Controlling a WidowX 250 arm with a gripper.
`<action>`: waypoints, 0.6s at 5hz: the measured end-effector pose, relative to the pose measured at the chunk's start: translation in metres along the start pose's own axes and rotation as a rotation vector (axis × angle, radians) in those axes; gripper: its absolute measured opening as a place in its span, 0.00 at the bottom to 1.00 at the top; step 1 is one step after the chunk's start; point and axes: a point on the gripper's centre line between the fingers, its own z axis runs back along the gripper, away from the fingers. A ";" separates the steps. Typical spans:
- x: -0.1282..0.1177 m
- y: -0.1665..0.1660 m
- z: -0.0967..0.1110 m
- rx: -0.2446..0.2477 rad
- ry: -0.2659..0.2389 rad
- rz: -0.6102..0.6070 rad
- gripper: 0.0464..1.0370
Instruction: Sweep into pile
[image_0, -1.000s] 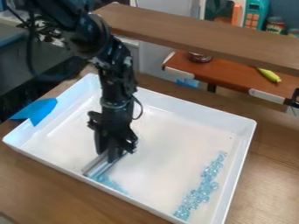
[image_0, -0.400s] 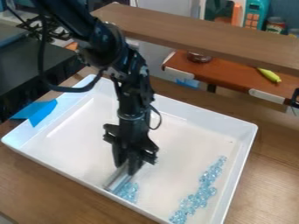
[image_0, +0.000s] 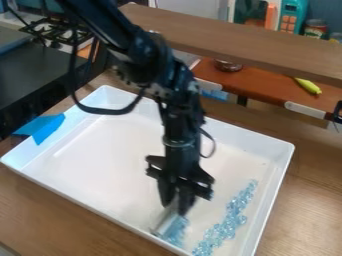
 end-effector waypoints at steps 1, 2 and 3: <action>0.002 -0.019 0.003 -0.041 0.004 0.013 0.30; 0.009 -0.038 0.009 -0.087 -0.009 0.037 0.30; 0.010 -0.038 0.014 -0.096 -0.001 0.028 0.30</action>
